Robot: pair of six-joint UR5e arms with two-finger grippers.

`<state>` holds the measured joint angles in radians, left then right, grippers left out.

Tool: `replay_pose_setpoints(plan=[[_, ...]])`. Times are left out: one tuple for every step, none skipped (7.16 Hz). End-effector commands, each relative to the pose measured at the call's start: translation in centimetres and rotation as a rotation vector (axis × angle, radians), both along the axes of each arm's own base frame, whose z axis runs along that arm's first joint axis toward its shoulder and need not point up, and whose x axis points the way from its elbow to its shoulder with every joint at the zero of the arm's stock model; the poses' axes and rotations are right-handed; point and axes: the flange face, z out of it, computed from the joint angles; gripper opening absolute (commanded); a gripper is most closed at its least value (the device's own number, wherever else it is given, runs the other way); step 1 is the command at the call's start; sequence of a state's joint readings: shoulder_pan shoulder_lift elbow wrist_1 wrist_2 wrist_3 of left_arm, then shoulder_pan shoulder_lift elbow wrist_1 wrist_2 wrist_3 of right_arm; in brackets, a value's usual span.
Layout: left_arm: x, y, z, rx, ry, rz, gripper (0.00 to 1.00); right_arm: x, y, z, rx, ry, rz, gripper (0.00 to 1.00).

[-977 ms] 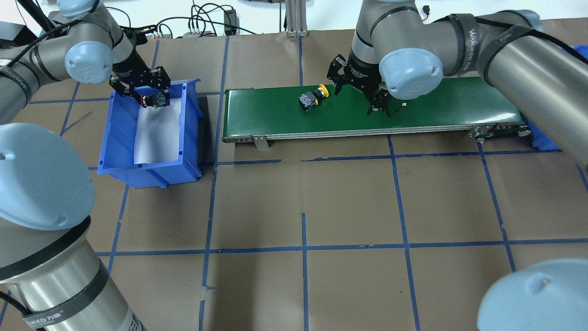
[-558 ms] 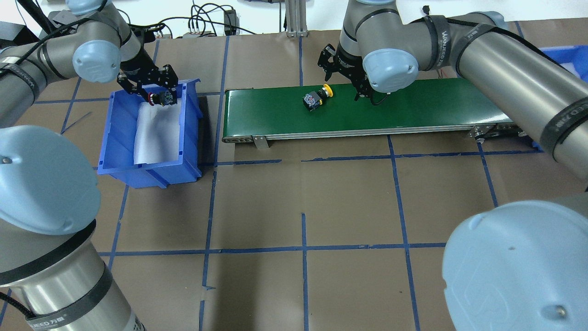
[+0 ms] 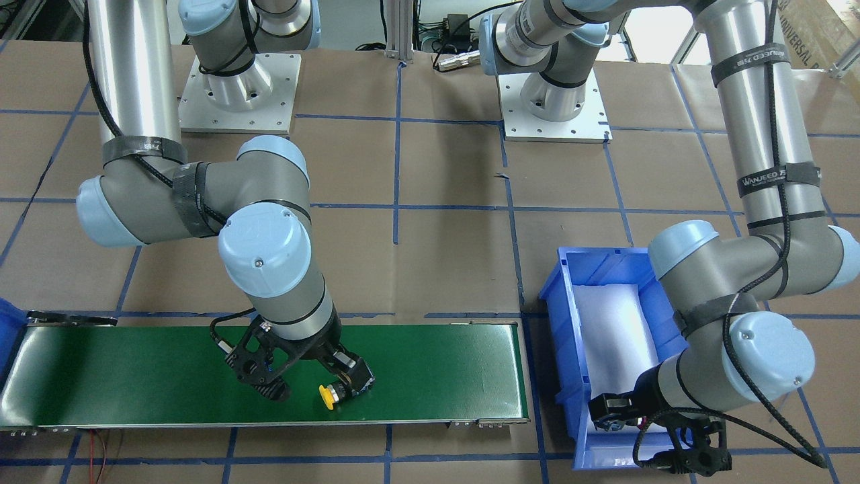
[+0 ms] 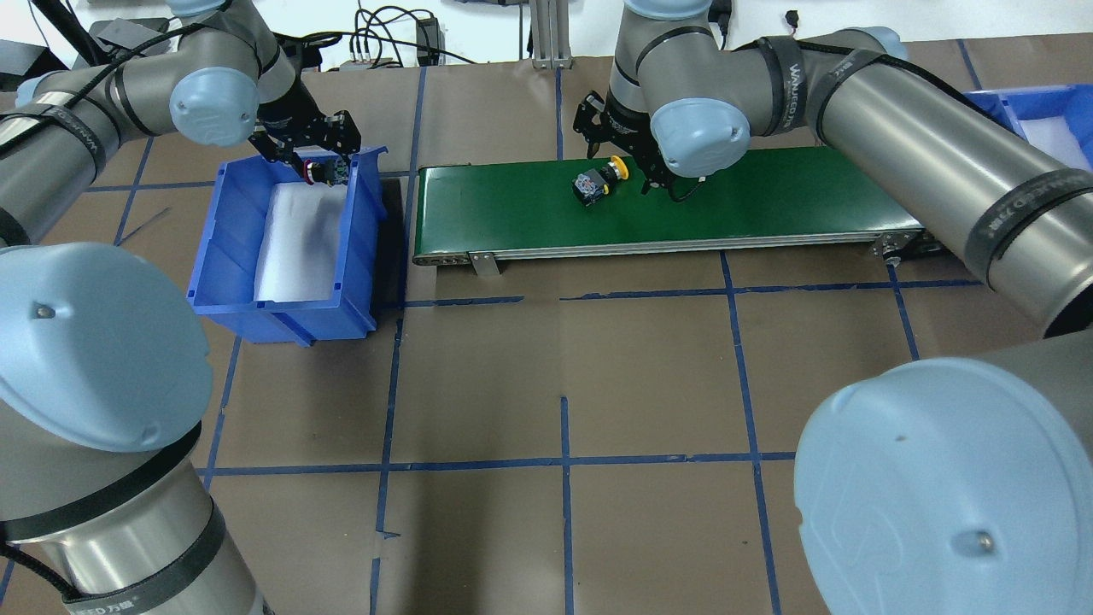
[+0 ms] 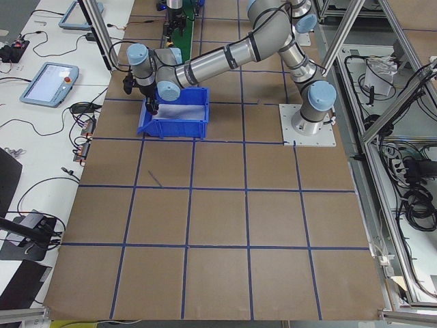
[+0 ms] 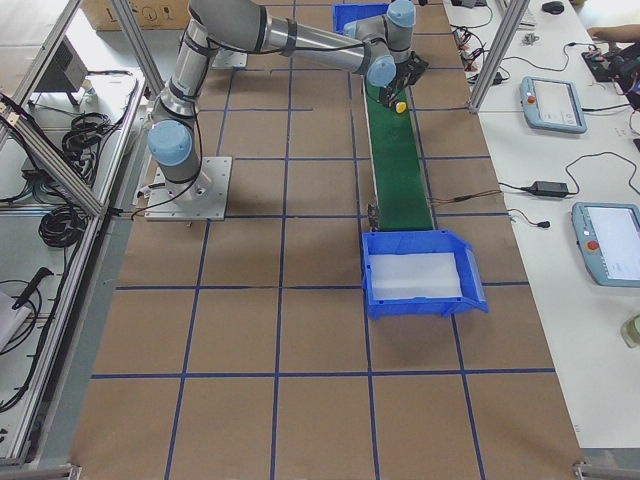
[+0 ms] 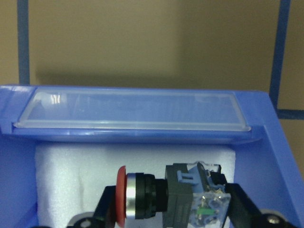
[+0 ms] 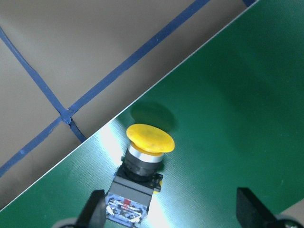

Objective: Transport two buttons from left to right
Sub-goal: 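Lift yellow button with right gripper while left places red button on conveyor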

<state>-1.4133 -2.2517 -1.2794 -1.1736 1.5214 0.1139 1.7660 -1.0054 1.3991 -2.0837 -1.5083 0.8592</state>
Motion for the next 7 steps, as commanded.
replay_pose_setpoints(plan=[[2.7,0.0,0.0,-0.001,0.001,0.025,0.57,0.2,0.1,-0.9,0.013,0.005,0.003,0.97],[3.9,0.0,-0.1,0.0,0.003,0.039,0.56,0.2,-0.1,-1.1,0.013,0.005,0.003,0.97],[3.8,0.1,0.3,-0.004,0.0,0.039,0.56,0.2,0.0,-1.2,0.014,0.006,0.007,0.96],[3.8,0.0,0.3,-0.005,0.0,0.039,0.56,0.1,-0.1,-1.3,0.011,0.007,0.016,0.95],[3.2,0.1,1.4,-0.019,-0.001,0.033,0.56,-0.3,-0.5,-0.9,-0.003,0.005,0.016,0.95],[2.4,0.9,5.1,-0.049,-0.012,0.03,0.56,-0.7,-0.7,-0.9,-0.006,0.012,0.035,0.95],[1.9,3.0,10.4,-0.051,-0.015,0.039,0.56,-1.5,-0.8,-1.3,-0.01,0.05,0.084,0.93]])
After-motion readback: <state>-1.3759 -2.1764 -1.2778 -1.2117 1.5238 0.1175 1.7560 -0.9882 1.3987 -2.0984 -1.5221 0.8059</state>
